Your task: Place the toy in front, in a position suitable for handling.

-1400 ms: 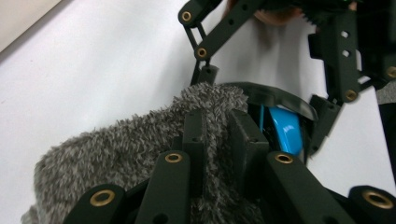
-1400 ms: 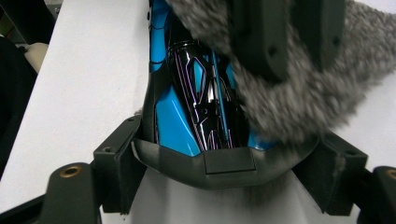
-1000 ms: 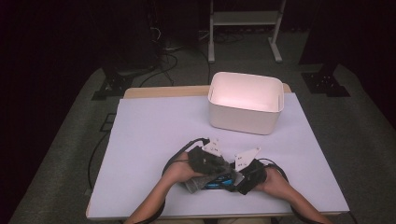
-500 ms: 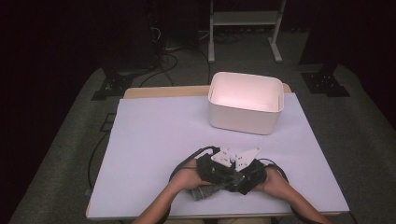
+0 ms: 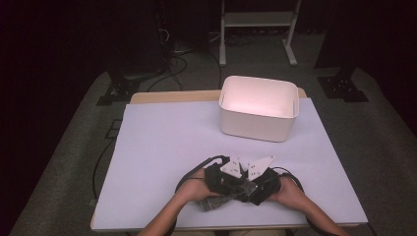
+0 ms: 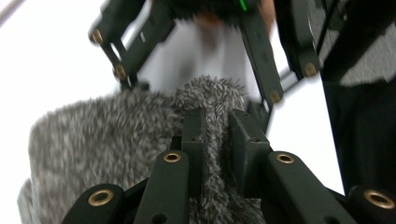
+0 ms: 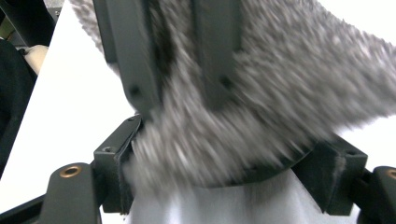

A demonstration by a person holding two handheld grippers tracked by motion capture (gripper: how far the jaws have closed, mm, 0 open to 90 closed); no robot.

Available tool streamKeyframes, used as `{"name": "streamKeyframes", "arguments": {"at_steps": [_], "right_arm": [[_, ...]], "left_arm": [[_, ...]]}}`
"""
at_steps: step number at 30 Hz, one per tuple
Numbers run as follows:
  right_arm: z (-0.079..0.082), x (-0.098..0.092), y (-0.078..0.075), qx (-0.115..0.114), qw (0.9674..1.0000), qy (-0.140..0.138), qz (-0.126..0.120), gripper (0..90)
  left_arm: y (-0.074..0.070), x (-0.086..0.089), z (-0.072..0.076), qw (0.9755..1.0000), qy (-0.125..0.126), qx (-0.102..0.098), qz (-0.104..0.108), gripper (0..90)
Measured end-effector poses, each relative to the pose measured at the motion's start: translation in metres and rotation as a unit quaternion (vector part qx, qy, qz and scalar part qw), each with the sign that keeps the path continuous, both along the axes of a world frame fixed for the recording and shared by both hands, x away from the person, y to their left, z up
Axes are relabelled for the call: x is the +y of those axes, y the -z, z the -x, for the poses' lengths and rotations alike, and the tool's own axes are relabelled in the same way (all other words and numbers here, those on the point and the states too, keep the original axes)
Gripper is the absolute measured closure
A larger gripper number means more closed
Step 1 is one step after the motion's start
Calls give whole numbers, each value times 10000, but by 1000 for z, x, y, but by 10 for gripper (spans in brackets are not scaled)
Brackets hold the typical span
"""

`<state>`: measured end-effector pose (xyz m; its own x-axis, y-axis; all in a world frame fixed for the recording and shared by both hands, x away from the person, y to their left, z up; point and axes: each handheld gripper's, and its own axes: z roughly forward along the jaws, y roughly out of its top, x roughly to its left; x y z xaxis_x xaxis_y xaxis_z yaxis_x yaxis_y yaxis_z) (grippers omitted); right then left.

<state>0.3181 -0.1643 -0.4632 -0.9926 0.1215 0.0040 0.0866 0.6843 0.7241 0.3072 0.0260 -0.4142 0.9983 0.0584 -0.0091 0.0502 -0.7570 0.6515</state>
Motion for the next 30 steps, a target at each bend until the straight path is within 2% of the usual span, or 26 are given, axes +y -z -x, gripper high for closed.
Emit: {"name": "streamKeyframes", "arguments": {"at_steps": [4,8,13,16,18,20,23,26,30], "right_arm": [[0,0,0,-20,10000,-10,5,227],[0,0,0,-13,10000,2,-1,227],[0,-1,1,-16,10000,0,-31,227],[0,-1,1,-20,10000,1,-36,228],[0,-1,1,-17,10000,2,-42,227],[0,-1,1,-16,10000,1,-49,228],[0,-1,1,-21,10000,-2,-68,228],[0,-1,1,-18,10000,-7,-65,227],[0,-1,1,-18,10000,-7,-66,228]], "left_arm": [[-3,20,3,10000,-65,42,-15,769],[-5,41,6,9997,-193,18,-128,769],[-1,72,9,9980,-525,-65,-338,764],[1,87,8,9969,-692,-2,-362,764],[4,94,6,9966,-779,83,-261,764],[6,96,5,9966,-798,156,-143,765],[6,95,5,9966,-801,168,-106,766],[5,88,7,9975,-681,186,-11,766],[3,73,8,9988,-477,141,-22,765]]}}
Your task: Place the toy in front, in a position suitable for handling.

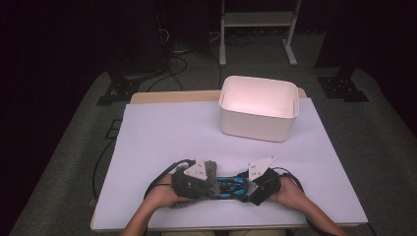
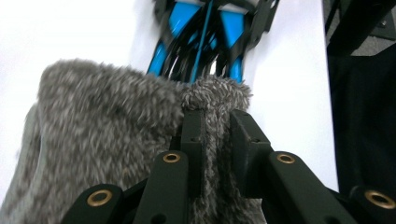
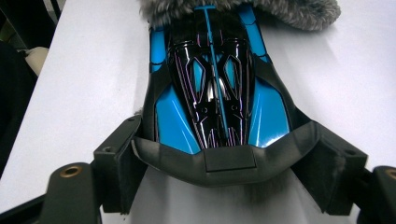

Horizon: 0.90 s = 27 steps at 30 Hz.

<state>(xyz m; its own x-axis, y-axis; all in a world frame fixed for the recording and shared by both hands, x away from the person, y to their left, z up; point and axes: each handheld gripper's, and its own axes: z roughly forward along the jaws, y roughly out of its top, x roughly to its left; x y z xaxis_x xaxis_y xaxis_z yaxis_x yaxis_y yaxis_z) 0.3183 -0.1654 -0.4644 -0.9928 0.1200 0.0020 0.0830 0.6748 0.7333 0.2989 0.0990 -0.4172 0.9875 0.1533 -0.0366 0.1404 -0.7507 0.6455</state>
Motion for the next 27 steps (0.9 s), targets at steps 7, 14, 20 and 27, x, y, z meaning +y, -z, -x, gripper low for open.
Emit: {"name": "streamKeyframes", "arguments": {"at_steps": [7,14,20,27], "right_arm": [[0,0,0,14,10000,2,-6,227],[0,0,0,26,10000,9,-4,227],[1,0,0,58,10000,18,-7,227],[0,0,0,49,10000,12,-8,227]], "left_arm": [[-7,-31,-3,9995,285,-113,1,767],[-8,-72,-10,9981,566,-185,-130,767],[-7,-96,-14,9970,736,-196,-137,766],[-8,-86,-29,9986,498,-126,-77,766]]}}
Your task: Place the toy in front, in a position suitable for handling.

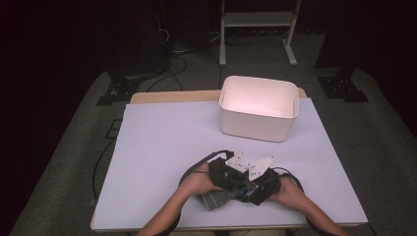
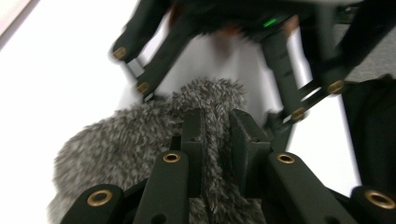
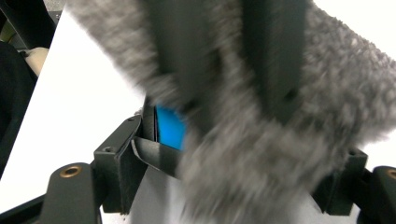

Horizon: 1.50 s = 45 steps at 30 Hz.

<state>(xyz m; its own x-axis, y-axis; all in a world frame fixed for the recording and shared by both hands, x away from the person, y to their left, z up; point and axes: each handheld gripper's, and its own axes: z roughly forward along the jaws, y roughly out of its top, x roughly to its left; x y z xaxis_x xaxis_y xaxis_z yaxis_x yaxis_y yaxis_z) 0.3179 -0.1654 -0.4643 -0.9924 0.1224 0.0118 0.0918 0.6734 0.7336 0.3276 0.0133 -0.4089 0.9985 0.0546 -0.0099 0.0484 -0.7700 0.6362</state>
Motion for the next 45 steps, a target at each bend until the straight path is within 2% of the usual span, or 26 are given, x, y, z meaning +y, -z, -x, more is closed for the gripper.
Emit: {"name": "streamKeyframes", "arguments": {"at_steps": [3,6,9,11,14,18,22,29,36,41,45], "right_arm": [[0,0,0,-10,10000,-4,5,227],[0,0,0,-13,10000,-3,7,227],[0,0,0,-21,10000,-2,13,227],[0,0,0,-12,10000,-2,19,227],[0,0,0,-7,10000,-2,14,228],[0,0,0,20,10000,-6,-3,227],[0,0,0,20,10000,-7,-4,228],[0,0,0,-33,10000,-6,28,228],[0,0,0,-29,10000,-8,18,228],[0,0,0,-37,10000,-14,13,228],[0,0,0,-37,10000,-17,7,228]], "left_arm": [[1,9,-6,9999,-89,101,105,765],[1,16,-10,9997,-246,11,-9,765],[1,23,-15,9991,-396,119,76,757],[3,22,-17,9990,-349,236,178,758],[4,13,-15,9992,-250,246,212,758],[4,1,-14,9997,-159,159,94,758],[2,4,-13,9998,-175,72,-26,760],[-2,32,-12,9990,-423,52,-137,759],[-5,66,-10,9963,-662,-18,-539,758],[-3,90,-9,9945,-877,70,-561,756],[0,98,-8,9943,-936,138,-483,755]]}}
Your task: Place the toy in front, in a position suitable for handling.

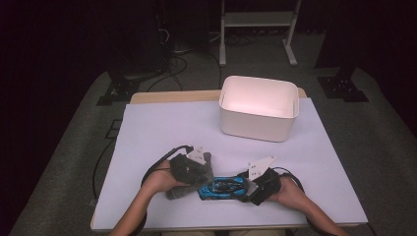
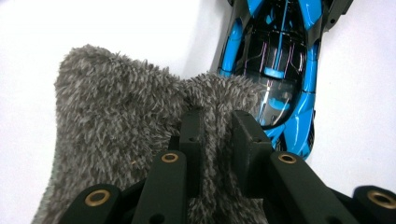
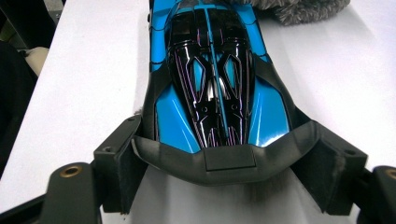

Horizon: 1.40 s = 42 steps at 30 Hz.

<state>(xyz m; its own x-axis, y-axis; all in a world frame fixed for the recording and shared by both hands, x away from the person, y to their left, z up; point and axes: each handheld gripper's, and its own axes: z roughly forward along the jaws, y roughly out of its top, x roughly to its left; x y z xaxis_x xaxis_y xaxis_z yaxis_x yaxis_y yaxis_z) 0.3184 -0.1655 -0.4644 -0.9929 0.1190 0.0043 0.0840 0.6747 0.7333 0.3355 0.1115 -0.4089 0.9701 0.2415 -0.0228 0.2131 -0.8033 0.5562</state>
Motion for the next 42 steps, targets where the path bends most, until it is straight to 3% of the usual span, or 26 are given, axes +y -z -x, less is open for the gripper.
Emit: {"name": "streamKeyframes", "arguments": {"at_steps": [9,14,23,32,35,42], "right_arm": [[0,0,0,25,10000,29,1,224],[0,4,-3,64,9998,74,173,218],[-1,2,-11,232,9982,270,488,162],[-8,-6,-34,456,9982,306,242,163],[-15,-1,-39,425,9981,328,315,163],[-27,10,-33,828,9945,252,585,188]], "left_arm": [[5,-1,2,9995,26,99,291,752],[5,-8,6,9977,258,246,580,752],[6,-21,8,9987,338,176,343,753],[5,-24,8,9988,326,217,302,752],[5,-25,7,9988,357,193,275,751],[6,-23,7,9986,359,206,324,751]]}}
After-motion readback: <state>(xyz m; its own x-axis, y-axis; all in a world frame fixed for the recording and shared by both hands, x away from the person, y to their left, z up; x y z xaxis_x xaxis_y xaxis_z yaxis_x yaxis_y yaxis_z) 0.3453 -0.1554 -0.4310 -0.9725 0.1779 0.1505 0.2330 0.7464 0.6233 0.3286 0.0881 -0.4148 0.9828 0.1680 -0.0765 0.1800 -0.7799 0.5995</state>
